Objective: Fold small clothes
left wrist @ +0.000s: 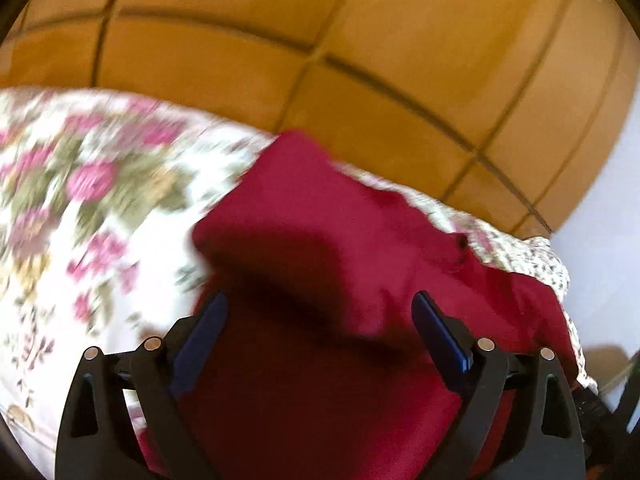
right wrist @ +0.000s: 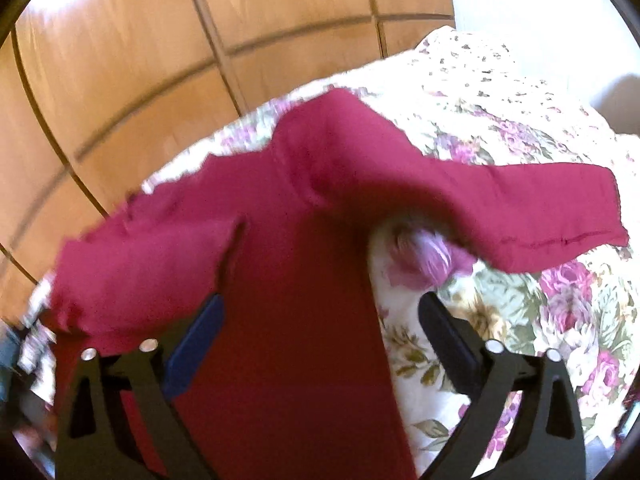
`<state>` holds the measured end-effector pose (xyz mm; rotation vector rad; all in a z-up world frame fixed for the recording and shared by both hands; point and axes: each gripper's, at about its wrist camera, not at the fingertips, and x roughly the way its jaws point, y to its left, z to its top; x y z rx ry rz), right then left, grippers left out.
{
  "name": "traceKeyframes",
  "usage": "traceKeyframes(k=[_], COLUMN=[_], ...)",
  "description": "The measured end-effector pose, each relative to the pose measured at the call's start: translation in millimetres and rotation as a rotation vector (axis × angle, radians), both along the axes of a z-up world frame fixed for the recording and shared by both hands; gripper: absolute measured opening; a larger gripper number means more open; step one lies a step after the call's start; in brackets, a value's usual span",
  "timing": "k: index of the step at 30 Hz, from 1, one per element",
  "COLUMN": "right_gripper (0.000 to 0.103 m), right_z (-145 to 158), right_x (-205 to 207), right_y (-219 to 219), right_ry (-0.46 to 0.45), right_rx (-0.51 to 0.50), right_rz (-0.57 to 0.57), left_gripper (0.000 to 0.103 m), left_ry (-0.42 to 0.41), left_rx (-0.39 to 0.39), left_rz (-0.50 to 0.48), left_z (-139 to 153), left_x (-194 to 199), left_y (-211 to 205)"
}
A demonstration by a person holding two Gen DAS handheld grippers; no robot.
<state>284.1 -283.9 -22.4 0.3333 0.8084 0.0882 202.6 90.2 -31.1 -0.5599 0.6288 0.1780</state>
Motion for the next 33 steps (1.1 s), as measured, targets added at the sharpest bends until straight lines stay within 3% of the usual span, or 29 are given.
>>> traceKeyframes(k=[2, 5, 8, 13, 16, 17, 18, 24, 26, 29, 30, 31, 32, 33], right_gripper=[0.089, 0.083, 0.078, 0.074, 0.035, 0.014, 0.008, 0.005, 0.005, 0.005, 0.005, 0.005, 0.005, 0.005], right_z=[2, -8, -28, -23, -24, -25, -24, 12, 12, -12, -24, -31, -35, -35], right_x=[2, 17, 37, 54, 60, 62, 65, 78, 84, 100, 103, 102, 102, 101], right_y=[-1, 1, 8, 34, 60, 66, 72, 54, 44, 37, 38, 39, 38, 37], right_ry=[-0.01, 0.045, 0.131, 0.092, 0.082, 0.082, 0.069, -0.125, -0.134, -0.034, 0.009, 0.027, 0.039, 0.033], right_rx=[0.091, 0.254, 0.34, 0.194, 0.095, 0.065, 0.007, -0.088, -0.108, -0.044, -0.022, -0.014, 0.002, 0.034], right_rz=[0.036, 0.091, 0.108, 0.149, 0.255, 0.275, 0.287, 0.121, 0.068, 0.049, 0.051, 0.052, 0.056, 0.064], left_gripper=[0.092, 0.092, 0.091, 0.087, 0.085, 0.085, 0.085, 0.085, 0.088, 0.09, 0.087, 0.077, 0.047, 0.032], left_ry=[0.021, 0.055, 0.088, 0.124, 0.134, 0.142, 0.148, 0.196, 0.209, 0.222, 0.219, 0.202, 0.154, 0.125], left_rx=[-0.058, -0.093, -0.064, -0.004, -0.002, -0.004, -0.001, 0.047, 0.041, 0.065, 0.067, 0.062, 0.056, 0.069], left_rz=[0.049, 0.081, 0.076, 0.134, 0.178, 0.183, 0.186, 0.184, 0.187, 0.177, 0.173, 0.172, 0.162, 0.141], left_z=[-9, -14, -10, -9, -11, -12, -11, -11, -14, -14, -14, -13, -8, -2], left_x=[-7, -10, -9, -10, -13, -12, -10, 20, 29, 42, 44, 43, 40, 38], left_y=[15, 26, 25, 29, 38, 40, 41, 50, 54, 54, 55, 57, 60, 59])
